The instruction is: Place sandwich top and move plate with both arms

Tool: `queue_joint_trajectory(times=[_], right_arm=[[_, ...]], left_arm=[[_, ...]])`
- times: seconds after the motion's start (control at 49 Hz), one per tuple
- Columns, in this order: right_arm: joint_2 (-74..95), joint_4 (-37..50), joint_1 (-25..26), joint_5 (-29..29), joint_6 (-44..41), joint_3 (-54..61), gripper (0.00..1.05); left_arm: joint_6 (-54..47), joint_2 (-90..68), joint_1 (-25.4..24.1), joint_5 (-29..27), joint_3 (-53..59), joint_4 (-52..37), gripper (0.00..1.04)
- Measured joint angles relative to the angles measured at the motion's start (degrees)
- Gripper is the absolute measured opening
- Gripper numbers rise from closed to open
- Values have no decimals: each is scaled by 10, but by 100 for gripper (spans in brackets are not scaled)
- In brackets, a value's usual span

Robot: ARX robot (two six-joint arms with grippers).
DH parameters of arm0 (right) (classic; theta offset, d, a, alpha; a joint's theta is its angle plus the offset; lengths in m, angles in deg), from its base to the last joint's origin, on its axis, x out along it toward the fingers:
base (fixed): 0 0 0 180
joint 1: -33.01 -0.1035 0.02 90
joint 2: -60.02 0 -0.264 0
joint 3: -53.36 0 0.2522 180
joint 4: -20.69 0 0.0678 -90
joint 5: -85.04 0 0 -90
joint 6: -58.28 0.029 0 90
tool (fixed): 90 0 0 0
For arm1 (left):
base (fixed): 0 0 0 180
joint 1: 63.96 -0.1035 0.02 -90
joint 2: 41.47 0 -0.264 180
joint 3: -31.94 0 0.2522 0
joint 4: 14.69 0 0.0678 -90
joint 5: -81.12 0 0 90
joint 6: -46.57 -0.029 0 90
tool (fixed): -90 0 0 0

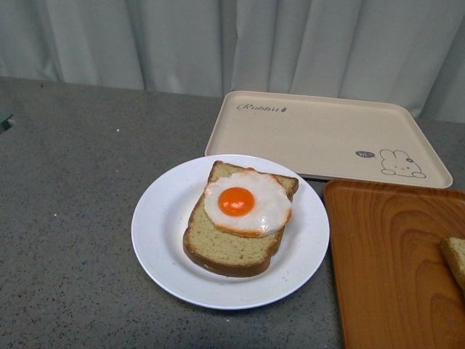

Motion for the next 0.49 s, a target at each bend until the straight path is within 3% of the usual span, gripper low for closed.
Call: queue_joint_trajectory(times=[0.449,0.49], right_arm=[[-3,-4,-1,9,-5,-2,96],[-3,-3,-2,11,-4,-1,91]], left_arm=[[0,0,0,0,0,0,98],[0,0,0,0,0,0,98]])
